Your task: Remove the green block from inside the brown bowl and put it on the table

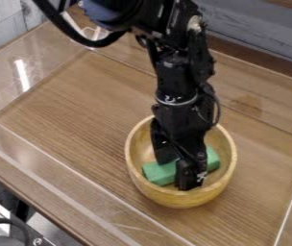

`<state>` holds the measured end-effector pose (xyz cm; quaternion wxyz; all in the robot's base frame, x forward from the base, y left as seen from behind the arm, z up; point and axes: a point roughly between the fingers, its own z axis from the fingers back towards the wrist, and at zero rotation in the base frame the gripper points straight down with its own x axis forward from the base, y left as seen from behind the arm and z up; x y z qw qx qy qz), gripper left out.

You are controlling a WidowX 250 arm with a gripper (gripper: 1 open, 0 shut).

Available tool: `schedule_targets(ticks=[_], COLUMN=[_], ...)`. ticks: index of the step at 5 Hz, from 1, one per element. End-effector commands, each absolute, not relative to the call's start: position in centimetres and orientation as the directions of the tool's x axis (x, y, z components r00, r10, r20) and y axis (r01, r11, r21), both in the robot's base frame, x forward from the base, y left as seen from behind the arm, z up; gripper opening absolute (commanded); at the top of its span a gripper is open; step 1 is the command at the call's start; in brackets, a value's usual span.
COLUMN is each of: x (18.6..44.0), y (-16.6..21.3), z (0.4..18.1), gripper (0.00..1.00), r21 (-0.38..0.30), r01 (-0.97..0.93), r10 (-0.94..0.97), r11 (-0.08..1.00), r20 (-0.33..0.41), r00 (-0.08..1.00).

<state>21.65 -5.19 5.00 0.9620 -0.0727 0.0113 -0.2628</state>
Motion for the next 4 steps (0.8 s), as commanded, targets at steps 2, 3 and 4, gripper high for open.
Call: schedule_targets(ticks=[2, 3, 4], x=[22.1, 22.1, 22.0], y=[-5.1, -5.1, -5.1], z=[4.2, 3.7, 3.7], gripper=[1.00, 0.00, 0.00], r21=[-0.132, -0.132, -0.135], r01=[0.498, 0.494, 0.489], r10=[-0.497, -0.493, -0.488], r11=[0.857, 0.859, 0.862], r20=[0.044, 0.043, 0.042], r00=[0.867, 0.869, 0.872])
